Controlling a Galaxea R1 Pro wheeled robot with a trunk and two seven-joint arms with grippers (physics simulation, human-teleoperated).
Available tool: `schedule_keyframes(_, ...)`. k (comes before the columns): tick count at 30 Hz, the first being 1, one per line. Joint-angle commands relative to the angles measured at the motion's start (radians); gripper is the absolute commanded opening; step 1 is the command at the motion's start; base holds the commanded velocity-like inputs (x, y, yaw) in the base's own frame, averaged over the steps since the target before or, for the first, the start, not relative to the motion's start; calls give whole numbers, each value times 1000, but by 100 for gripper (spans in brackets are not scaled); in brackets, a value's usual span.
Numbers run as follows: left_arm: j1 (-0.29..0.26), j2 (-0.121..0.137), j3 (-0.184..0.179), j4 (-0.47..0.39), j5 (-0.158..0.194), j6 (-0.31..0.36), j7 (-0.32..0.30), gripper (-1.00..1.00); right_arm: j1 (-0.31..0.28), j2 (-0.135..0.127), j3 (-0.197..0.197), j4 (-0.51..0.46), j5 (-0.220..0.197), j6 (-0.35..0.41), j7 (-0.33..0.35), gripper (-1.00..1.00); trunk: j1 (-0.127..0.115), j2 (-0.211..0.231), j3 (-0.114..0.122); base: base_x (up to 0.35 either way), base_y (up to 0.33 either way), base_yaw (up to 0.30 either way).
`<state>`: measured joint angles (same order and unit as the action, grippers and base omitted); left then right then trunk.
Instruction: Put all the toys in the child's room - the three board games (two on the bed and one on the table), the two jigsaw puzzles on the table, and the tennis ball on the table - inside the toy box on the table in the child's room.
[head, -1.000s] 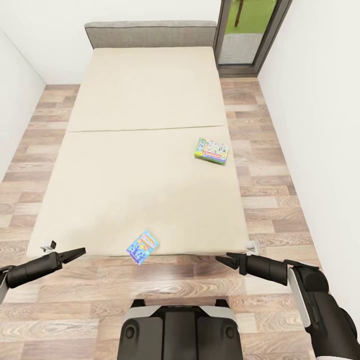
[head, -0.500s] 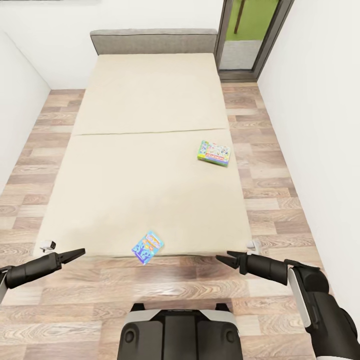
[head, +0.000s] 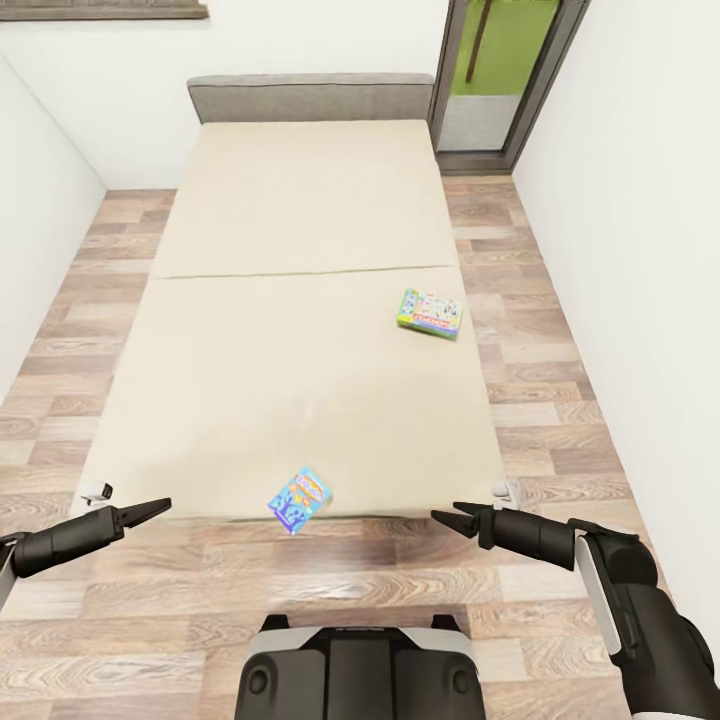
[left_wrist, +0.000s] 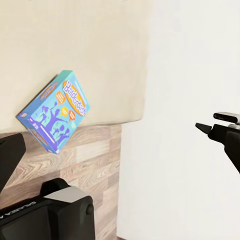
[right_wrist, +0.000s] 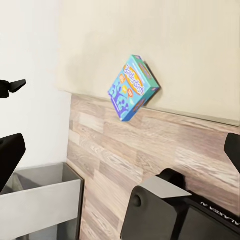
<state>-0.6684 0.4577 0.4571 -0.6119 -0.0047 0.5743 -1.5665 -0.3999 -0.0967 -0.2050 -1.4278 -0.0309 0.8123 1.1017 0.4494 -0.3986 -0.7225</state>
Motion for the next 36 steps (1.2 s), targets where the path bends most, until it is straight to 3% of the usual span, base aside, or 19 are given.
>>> schedule_keyframes(1, 0, 0, 1, 0, -1, 11, -4, 100, 0, 0, -1, 0, -3, 8, 2, 100, 1, -1, 1, 0, 0, 0)
schedule_keyframes(16, 0, 0, 2, 0, -2, 16, -4, 100, 0, 0, 0, 20, -2, 7, 1, 100, 1, -1, 24, 0, 0, 0)
schedule_keyframes(23, 0, 1, 4, 1, -2, 28, -4, 100, 0, 0, 1, 21, 0, 7, 1, 100, 27, -50, 13, 0, 0, 0)
schedule_keyframes(31, -2, 17, 2, 0, -4, 140, -4, 100, 0, 0, 3, 21, -1, 7, 0, 100, 58, -106, 1, 0, 0, 0)
schedule_keyframes(36, -3, 26, 2, 0, -3, 160, -4, 100, 0, 0, 4, 23, -1, 7, 0, 100, 77, -141, -7, 0, 0, 0)
